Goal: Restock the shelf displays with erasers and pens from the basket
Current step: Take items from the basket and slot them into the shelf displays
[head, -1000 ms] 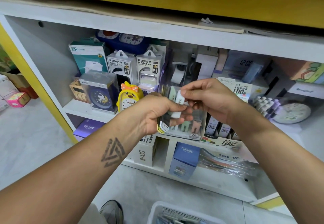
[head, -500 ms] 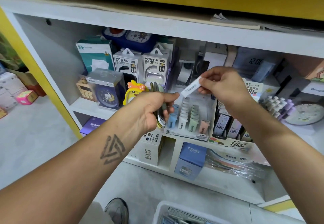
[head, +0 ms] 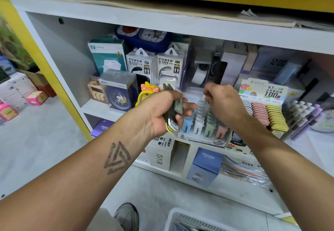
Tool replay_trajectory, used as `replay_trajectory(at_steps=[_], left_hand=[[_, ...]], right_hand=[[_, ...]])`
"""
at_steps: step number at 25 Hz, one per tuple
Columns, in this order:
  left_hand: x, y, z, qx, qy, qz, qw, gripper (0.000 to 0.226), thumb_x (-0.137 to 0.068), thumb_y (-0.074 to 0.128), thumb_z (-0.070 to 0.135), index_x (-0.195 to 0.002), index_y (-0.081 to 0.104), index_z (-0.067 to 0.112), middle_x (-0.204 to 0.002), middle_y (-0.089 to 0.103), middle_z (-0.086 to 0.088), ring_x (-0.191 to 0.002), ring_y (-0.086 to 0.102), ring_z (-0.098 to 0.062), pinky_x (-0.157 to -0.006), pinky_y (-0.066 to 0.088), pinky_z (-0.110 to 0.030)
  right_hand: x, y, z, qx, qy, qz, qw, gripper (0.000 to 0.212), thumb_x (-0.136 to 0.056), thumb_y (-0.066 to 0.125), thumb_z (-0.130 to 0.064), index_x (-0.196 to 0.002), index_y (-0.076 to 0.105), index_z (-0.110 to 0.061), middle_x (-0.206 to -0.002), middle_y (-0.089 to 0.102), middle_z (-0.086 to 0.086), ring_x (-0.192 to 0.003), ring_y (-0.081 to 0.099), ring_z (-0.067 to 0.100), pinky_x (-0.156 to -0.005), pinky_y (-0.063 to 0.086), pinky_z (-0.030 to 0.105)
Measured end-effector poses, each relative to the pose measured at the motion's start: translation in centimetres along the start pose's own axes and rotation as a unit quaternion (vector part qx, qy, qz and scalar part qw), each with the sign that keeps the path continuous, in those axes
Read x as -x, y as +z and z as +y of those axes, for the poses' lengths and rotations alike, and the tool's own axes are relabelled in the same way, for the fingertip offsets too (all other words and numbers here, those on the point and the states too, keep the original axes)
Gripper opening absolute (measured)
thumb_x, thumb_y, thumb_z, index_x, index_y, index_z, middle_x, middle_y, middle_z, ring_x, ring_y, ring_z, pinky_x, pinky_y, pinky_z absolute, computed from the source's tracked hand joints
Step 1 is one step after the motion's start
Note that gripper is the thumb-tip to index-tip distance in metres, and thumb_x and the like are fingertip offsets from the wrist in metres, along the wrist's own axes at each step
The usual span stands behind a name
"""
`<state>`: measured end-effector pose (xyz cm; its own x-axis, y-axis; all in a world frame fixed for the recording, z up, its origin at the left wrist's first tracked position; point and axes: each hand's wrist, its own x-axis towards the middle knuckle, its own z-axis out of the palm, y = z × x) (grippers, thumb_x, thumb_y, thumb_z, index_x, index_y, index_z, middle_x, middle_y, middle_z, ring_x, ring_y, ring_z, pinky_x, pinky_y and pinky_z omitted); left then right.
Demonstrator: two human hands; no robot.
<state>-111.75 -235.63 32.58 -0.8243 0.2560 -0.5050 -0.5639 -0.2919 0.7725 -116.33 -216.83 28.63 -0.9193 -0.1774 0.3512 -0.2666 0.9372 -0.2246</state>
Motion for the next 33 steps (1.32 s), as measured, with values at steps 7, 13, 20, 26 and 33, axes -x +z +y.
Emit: replay_trajectory(at_steps=[7,13,20,26,33], left_hand=[[-0.2,0.2,-0.5,-0.012,0.001,0.023,1.000,0.007,-0.103,0.041,0.012,-0.104,0.047,0.010,-0.080,0.074,-0.013,-0.052,0.066,-0.021,-0.034,0.033,-0.014],[-0.2,0.1,-0.6,-0.010,0.008,0.042,0.999,0.014,-0.103,0.042,0.012,-0.115,0.049,0.009,-0.076,0.074,-0.011,-0.058,0.071,-0.022,-0.034,0.033,-0.013],[-0.1,0.0,-0.6,-0.013,-0.002,0.050,0.999,0.010,-0.099,0.052,0.012,-0.108,0.056,0.009,-0.088,0.070,-0.014,-0.073,0.074,-0.029,-0.033,0.038,-0.017],[-0.1,1.3,-1.0,-0.064,0.008,0.023,0.998,0.010,-0.092,0.065,0.014,-0.099,0.062,0.008,-0.095,0.072,-0.015,-0.080,0.070,-0.024,-0.034,0.034,-0.015],[0.4,3.2,-1.3,-0.085,-0.007,-0.012,0.996,0.015,-0.097,0.059,0.018,-0.105,0.064,0.007,-0.094,0.074,-0.013,-0.075,0.072,-0.027,-0.033,0.032,-0.014]], right_hand=[[-0.1,-0.4,-0.5,0.037,-0.002,-0.004,0.999,0.015,-0.093,0.057,0.002,-0.093,0.058,-0.013,-0.077,0.053,0.007,-0.071,0.056,0.031,-0.063,0.039,0.031],[-0.2,0.1,-0.4,0.046,-0.021,-0.005,0.999,0.020,-0.090,0.056,0.009,-0.092,0.059,-0.011,-0.077,0.060,0.010,-0.071,0.060,0.033,-0.060,0.045,0.033],[-0.3,0.2,-0.7,0.109,-0.030,-0.084,0.990,0.032,-0.088,0.055,0.007,-0.107,0.071,-0.012,-0.104,0.067,0.011,-0.093,0.064,0.031,-0.084,0.055,0.039],[0.2,-3.5,-2.0,-0.468,0.155,-0.116,0.862,0.019,-0.095,0.067,-0.031,-0.094,0.078,-0.015,-0.075,0.071,-0.001,-0.061,0.061,0.010,-0.057,0.047,0.021],[1.7,-6.4,-0.2,-0.558,0.180,-0.117,0.802,0.008,-0.086,0.071,0.002,-0.094,0.071,0.002,-0.072,0.071,0.013,-0.060,0.065,0.015,-0.054,0.054,0.019]])
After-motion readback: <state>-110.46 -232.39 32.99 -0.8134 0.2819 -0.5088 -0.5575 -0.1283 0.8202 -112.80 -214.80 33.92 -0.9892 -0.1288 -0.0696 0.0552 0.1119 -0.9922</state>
